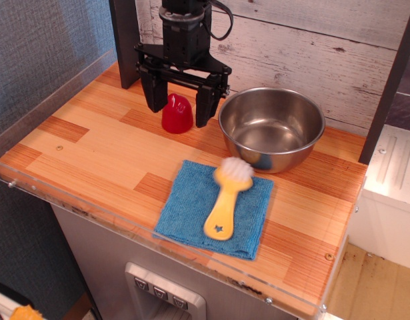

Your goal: Put the brush on the cloth.

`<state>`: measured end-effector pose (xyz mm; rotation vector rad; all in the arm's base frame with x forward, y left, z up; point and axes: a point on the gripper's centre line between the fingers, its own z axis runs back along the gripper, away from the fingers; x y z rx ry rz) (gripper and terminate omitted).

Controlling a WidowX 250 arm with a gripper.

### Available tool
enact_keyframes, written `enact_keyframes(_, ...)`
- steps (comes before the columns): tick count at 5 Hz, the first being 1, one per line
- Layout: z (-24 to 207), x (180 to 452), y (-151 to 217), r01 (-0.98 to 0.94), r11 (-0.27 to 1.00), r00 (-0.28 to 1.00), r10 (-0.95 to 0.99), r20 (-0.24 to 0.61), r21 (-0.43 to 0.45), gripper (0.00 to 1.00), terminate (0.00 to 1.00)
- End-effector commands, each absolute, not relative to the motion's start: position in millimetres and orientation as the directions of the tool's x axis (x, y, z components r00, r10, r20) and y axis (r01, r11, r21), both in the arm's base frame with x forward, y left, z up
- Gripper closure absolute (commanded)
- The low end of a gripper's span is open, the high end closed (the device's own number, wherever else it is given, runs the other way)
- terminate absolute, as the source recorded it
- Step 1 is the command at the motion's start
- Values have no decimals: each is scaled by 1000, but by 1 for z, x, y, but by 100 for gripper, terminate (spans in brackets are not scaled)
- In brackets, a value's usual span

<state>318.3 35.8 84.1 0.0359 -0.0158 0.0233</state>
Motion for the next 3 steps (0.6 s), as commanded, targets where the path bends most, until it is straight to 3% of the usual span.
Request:
enact_keyframes(1,97,325,37,44,999,995,-45,87,10,0,0)
enact_keyframes(2,97,325,37,44,999,995,-45,87,10,0,0)
enact_keyframes(3,97,325,37,44,999,995,-45,87,10,0,100)
